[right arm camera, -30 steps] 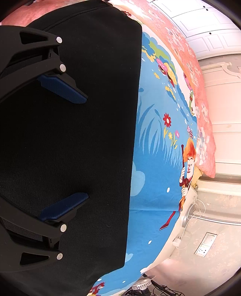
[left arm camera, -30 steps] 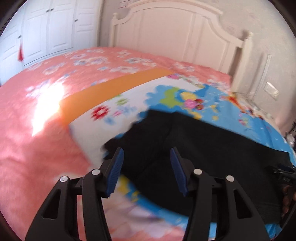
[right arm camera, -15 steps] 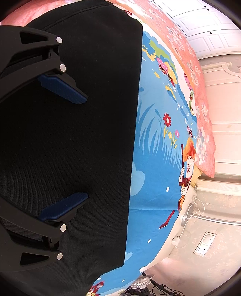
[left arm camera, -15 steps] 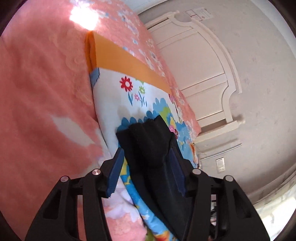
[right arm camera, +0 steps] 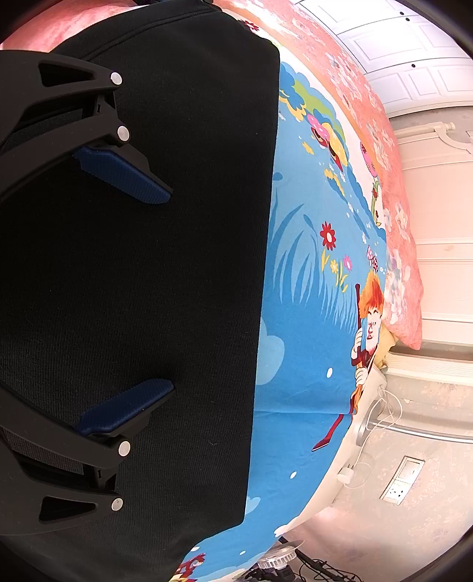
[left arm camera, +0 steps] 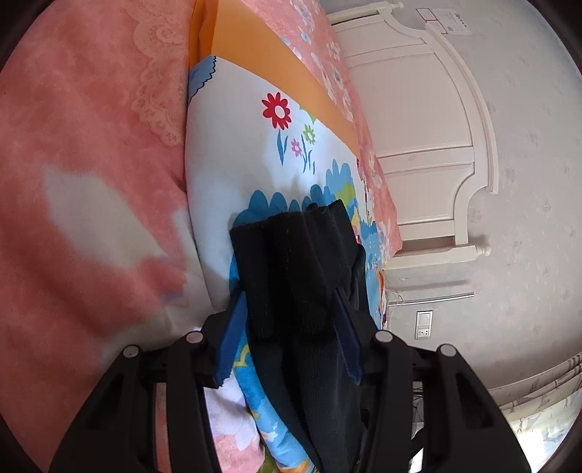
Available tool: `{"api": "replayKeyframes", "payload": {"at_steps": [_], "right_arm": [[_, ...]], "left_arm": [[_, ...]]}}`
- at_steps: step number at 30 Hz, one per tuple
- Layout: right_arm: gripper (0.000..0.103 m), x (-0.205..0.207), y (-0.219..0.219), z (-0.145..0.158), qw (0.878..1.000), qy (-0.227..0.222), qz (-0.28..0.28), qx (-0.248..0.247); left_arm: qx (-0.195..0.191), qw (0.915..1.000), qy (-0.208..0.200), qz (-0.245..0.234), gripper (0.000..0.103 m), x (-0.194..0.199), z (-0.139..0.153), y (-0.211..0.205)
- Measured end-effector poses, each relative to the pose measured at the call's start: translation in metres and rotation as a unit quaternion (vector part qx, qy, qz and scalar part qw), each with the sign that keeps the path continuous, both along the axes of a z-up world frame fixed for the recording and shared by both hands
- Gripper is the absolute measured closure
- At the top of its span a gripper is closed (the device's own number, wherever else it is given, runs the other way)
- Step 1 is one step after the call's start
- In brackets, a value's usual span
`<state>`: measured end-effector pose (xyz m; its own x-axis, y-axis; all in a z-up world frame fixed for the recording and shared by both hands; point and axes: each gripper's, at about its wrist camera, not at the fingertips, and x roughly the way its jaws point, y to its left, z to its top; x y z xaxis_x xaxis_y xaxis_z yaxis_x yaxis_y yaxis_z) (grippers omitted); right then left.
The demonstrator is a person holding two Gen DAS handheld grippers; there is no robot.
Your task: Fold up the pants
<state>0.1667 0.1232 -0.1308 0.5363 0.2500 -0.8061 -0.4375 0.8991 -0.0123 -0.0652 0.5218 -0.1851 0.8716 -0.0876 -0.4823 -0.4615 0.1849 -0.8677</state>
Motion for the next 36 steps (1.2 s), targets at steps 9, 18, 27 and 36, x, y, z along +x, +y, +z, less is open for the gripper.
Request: {"api": "replayKeyframes", "payload": {"at_steps": [9, 18, 27, 36], "right_arm": [[0.009, 0.0, 0.0, 0.0, 1.0, 0.0, 0.001, 0.0], [0.005, 0.002, 0.001, -0.001, 1.0, 0.008, 0.008, 0.0], [0.005, 0.031, -0.112, 0.031, 0.931, 0.187, -0.053, 0.31], [0.005, 0.038, -0.161, 0.03, 0.871, 0.266, -0.053, 0.41]], "left_arm": [[-0.024, 0.9986, -0.044, 0.014, 0.087, -0.004, -0.012, 0.014], [0.269, 0.9608, 0.056, -0.036, 0.092, 0.02, 0.107, -0.051], [0.714, 0.664, 0.073, -0.208, 0.092, 0.079, 0.168, -0.34], [0.821, 0.4557, 0.081, -0.335, 0.091, 0.073, 0.031, -0.481]]}}
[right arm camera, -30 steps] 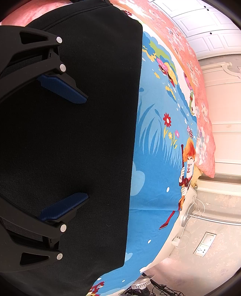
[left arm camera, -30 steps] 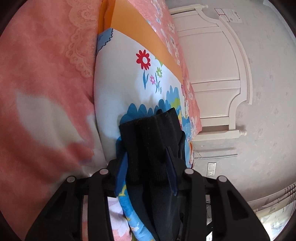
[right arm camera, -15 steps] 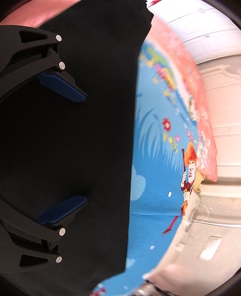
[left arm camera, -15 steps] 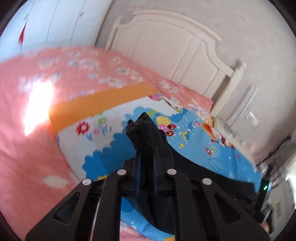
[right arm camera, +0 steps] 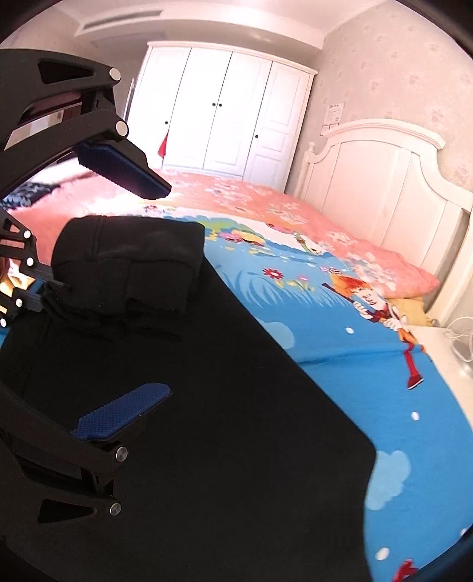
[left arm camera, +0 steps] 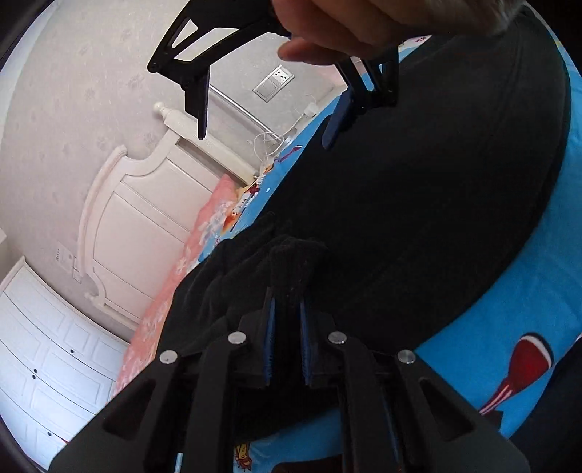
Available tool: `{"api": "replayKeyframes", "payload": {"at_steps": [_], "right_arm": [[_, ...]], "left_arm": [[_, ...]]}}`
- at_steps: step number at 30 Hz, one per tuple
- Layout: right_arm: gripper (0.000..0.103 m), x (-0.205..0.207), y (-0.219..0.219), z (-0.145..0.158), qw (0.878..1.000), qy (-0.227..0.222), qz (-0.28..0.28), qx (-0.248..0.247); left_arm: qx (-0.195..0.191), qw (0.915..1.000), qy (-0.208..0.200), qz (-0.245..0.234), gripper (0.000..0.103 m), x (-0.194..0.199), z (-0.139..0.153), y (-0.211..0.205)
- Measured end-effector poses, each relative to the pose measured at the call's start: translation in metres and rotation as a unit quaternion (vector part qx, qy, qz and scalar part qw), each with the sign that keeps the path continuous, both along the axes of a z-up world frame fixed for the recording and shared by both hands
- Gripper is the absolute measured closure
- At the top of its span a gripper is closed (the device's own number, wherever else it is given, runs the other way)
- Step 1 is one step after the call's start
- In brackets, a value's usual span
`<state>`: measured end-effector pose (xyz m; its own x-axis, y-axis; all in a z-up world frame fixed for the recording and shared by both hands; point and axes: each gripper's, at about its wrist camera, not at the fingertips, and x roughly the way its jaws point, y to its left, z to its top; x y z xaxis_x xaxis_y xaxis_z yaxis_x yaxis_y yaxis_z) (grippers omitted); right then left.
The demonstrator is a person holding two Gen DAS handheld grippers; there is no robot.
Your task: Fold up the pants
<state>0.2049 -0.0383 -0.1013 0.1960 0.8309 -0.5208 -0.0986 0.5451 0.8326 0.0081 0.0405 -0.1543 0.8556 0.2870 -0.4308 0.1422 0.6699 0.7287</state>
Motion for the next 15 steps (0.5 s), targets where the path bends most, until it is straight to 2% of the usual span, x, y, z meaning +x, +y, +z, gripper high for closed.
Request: {"api": "replayKeyframes", "payload": {"at_steps": [4, 8, 13, 15], "right_arm": [[0.005, -0.001, 0.017, -0.007, 0.999, 0.02, 0.031, -0.001], [0.005, -0.007, 0.033, -0.013, 0.996, 0.051, 0.065, 0.025], [0.011, -0.004, 0.074, -0.019, 0.991, 0.072, 0.114, 0.014], [0.016, -0.003, 0.091, -0.021, 0.988, 0.072, 0.133, 0.004]], "left_arm": [[-0.035, 0.9992, -0.014, 0.012, 0.091, 0.002, 0.017, 0.009], [-0.086, 0.9955, -0.033, 0.023, 0.092, 0.001, 0.039, 0.018], [-0.098, 0.9938, -0.046, 0.022, 0.092, -0.002, 0.051, 0.019], [-0.103, 0.9931, -0.052, 0.021, 0.092, -0.004, 0.053, 0.018]]}}
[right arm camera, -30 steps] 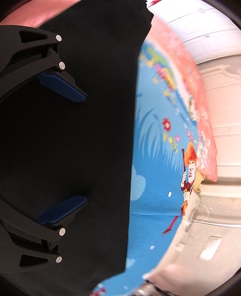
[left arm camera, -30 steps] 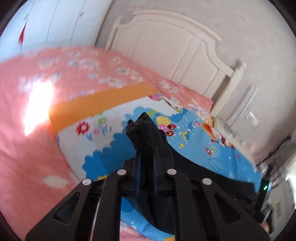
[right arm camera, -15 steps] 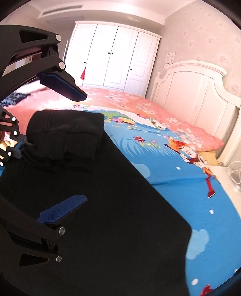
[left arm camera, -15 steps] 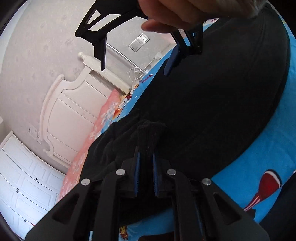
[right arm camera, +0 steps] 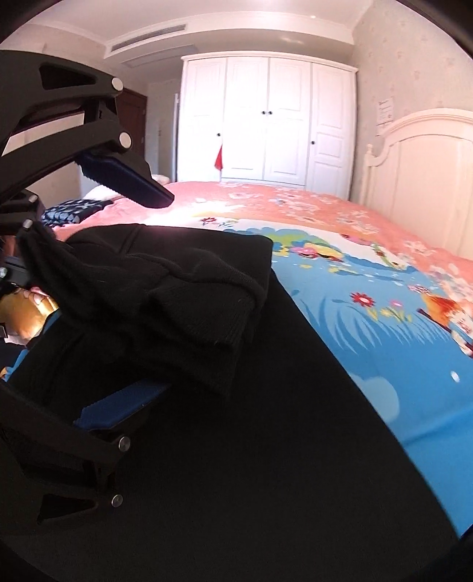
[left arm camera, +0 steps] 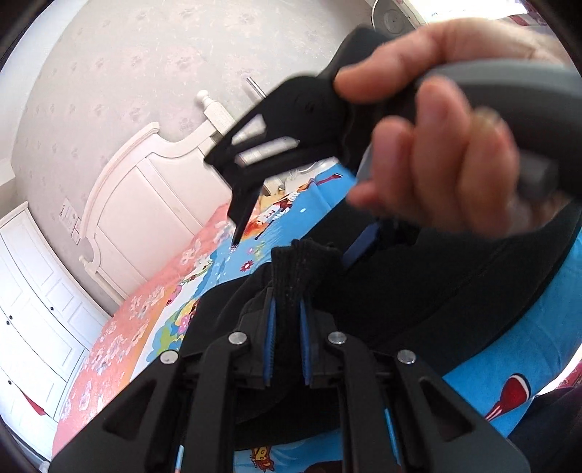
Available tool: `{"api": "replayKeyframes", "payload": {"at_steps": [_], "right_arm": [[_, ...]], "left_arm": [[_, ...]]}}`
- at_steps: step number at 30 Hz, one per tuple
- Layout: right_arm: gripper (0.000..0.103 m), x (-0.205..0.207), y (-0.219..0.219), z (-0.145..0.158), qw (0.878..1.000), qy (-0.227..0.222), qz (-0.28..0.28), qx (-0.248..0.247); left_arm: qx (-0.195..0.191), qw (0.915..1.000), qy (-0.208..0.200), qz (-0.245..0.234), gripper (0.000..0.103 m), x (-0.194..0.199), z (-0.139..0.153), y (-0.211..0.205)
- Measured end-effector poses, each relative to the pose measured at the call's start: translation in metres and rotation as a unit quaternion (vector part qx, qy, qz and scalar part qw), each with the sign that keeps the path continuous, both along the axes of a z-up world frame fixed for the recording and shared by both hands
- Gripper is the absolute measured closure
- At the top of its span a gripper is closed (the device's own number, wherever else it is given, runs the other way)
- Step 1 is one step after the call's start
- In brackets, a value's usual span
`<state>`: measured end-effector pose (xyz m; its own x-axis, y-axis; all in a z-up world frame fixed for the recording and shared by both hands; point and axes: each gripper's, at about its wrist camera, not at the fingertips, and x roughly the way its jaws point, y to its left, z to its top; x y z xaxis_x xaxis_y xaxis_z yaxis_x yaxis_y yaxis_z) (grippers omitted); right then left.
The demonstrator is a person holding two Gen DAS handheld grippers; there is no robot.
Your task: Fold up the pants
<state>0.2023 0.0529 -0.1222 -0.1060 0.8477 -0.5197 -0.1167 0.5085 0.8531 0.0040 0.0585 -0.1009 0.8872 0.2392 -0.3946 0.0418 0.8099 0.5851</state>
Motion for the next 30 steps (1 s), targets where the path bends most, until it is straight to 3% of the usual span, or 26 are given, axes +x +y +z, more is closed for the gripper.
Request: {"api": "replayKeyframes", "payload": {"at_steps": [2, 4, 5, 8, 10, 14, 19, 22, 27, 30], "right_arm": [[0.027, 0.003, 0.014, -0.004, 1.0, 0.004, 0.015, -0.01], [0.047, 0.009, 0.026, -0.006, 0.999, -0.009, 0.021, -0.023], [0.065, 0.011, 0.026, -0.007, 0.999, -0.015, 0.019, -0.033], [0.075, 0.014, 0.024, 0.003, 0.997, -0.058, 0.033, -0.034], [0.079, 0.015, 0.013, 0.018, 0.994, -0.097, 0.035, -0.034], [0.082, 0.024, -0.031, 0.03, 0.992, -0.126, 0.013, -0.027], [0.083, 0.027, -0.075, -0.001, 0.992, -0.113, -0.002, -0.049], [0.083, 0.028, -0.085, -0.018, 0.994, -0.102, -0.003, -0.041], [0.084, 0.024, -0.092, 0.002, 0.991, -0.129, -0.005, -0.03], [0.084, 0.026, -0.097, 0.003, 0.99, -0.134, -0.009, -0.041]], "left_arm": [[0.0, 1.0, -0.004, -0.003, 0.092, -0.003, 0.0, -0.002], [0.007, 0.9999, -0.004, -0.006, 0.092, -0.004, -0.002, -0.003], [0.011, 0.9999, -0.002, -0.005, 0.092, -0.005, -0.003, -0.004], [0.029, 0.9996, -0.001, -0.004, 0.092, -0.003, -0.007, -0.011], [0.042, 0.999, -0.012, -0.013, 0.092, -0.001, -0.004, -0.023], [0.066, 0.9964, -0.019, -0.051, 0.092, 0.009, -0.012, -0.056], [0.068, 0.9934, 0.015, -0.091, 0.092, 0.015, -0.041, -0.091], [0.066, 0.9932, 0.029, -0.091, 0.092, 0.018, -0.051, -0.094], [0.064, 0.9936, 0.013, -0.092, 0.092, 0.017, -0.032, -0.093], [0.063, 0.9931, 0.018, -0.098, 0.092, 0.024, -0.036, -0.094]]}}
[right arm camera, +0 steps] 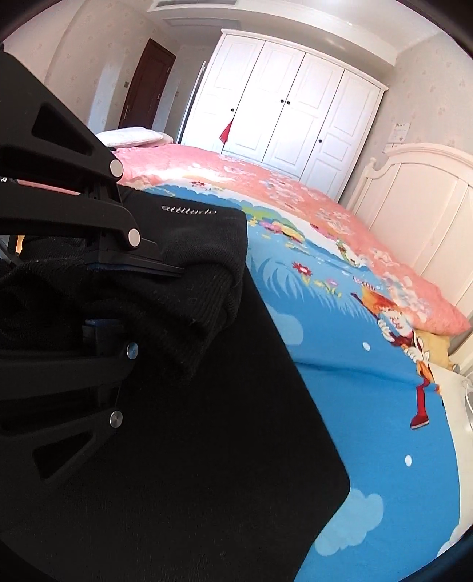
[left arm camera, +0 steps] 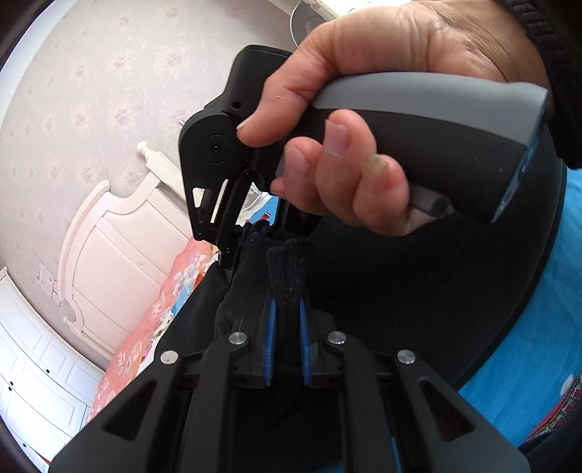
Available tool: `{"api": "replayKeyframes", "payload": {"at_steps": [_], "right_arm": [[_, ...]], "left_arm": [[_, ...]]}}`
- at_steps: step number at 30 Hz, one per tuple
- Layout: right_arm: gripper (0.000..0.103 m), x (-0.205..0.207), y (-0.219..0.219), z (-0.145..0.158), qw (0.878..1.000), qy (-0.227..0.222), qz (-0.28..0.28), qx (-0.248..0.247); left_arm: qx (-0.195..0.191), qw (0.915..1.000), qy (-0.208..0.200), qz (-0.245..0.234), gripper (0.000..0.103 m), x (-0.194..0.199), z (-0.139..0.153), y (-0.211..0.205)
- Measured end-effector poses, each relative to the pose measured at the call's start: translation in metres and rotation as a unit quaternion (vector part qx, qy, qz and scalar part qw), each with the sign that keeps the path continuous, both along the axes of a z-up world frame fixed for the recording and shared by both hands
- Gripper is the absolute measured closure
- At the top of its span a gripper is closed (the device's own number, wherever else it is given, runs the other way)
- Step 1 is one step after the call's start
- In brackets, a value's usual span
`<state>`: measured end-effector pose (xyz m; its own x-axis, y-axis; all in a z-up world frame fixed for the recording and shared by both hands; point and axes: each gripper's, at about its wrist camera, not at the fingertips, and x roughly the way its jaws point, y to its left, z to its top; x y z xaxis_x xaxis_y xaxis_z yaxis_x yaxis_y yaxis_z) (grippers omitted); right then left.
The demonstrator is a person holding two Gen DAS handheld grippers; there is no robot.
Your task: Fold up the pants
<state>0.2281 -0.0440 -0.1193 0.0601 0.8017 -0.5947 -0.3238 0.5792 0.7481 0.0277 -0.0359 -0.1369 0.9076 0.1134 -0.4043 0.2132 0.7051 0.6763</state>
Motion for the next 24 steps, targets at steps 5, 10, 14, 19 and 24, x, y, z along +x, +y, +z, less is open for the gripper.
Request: {"api": "replayKeyframes", "payload": {"at_steps": [5, 10, 14, 19, 24], "right_arm": [[0.082, 0.004, -0.006, -0.02, 1.0, 0.012, -0.007, -0.016], [0.065, 0.002, -0.019, 0.001, 0.998, -0.026, -0.034, -0.043], [0.041, -0.015, -0.05, 0.039, 0.989, -0.101, -0.087, -0.056], [0.015, -0.075, -0.026, 0.09, 0.956, -0.249, -0.11, -0.104], [0.021, -0.098, 0.035, 0.081, 0.952, -0.259, -0.077, -0.141]], "left_arm": [[-0.018, 0.9993, 0.032, -0.002, 0.075, 0.005, -0.009, 0.013], [-0.129, 0.9915, 0.012, -0.012, 0.037, -0.022, 0.032, 0.045], [-0.224, 0.9739, -0.026, 0.028, 0.038, -0.059, 0.069, 0.097], [-0.307, 0.9337, -0.053, 0.177, 0.053, -0.084, 0.077, 0.198], [-0.187, 0.9578, -0.039, 0.215, 0.047, -0.097, 0.039, 0.227]]}}
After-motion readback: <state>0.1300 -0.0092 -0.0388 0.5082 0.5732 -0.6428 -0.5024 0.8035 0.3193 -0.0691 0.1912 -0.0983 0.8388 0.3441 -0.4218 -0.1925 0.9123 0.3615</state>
